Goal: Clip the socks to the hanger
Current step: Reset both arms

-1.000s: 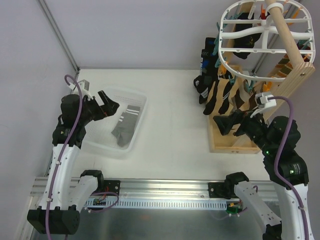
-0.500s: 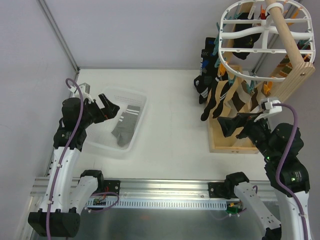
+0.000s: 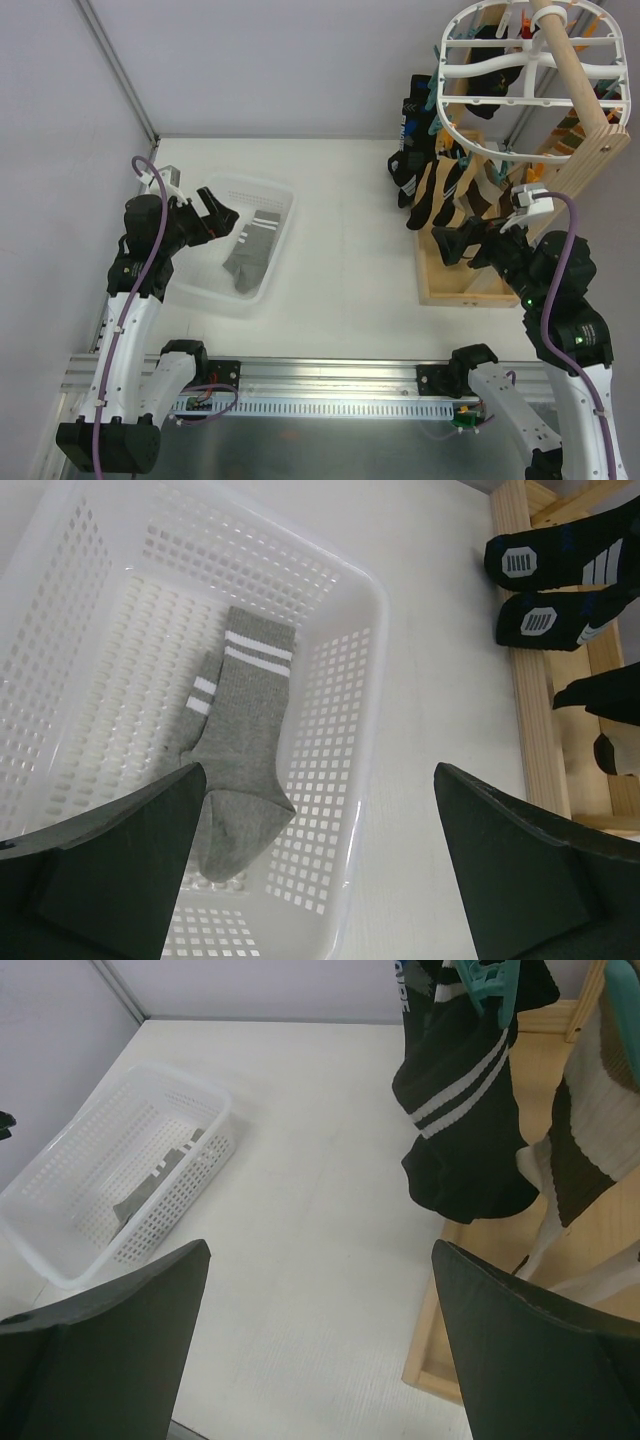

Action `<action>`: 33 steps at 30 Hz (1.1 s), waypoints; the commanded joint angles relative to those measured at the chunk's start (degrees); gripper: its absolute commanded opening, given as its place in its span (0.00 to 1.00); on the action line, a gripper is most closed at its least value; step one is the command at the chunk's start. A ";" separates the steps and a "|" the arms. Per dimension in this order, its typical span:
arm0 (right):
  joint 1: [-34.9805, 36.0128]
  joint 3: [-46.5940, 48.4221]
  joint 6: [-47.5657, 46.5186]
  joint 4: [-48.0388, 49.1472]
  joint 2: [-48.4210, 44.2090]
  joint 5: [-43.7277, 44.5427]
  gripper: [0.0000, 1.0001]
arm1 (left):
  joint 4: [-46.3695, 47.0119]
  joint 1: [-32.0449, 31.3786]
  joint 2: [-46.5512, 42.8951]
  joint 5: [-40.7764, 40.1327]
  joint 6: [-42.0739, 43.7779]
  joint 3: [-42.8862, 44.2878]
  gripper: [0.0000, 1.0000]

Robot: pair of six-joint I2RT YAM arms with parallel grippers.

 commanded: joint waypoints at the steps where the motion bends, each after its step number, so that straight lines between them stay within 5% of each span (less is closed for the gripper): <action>1: 0.22 0.94 -1.20 3.55 0.30 -1.43 0.97 | 2.11 0.03 -0.73 -0.83 1.64 1.47 0.99; 18: 0.13 -0.83 0.12 5.40 -3.04 2.43 0.97 | 2.73 -2.96 -2.05 -2.23 9.03 0.41 0.99; 33: 0.22 -5.13 -1.63 5.13 -7.07 2.69 0.97 | 7.74 -3.05 -18.21 1.72 13.07 -7.23 0.99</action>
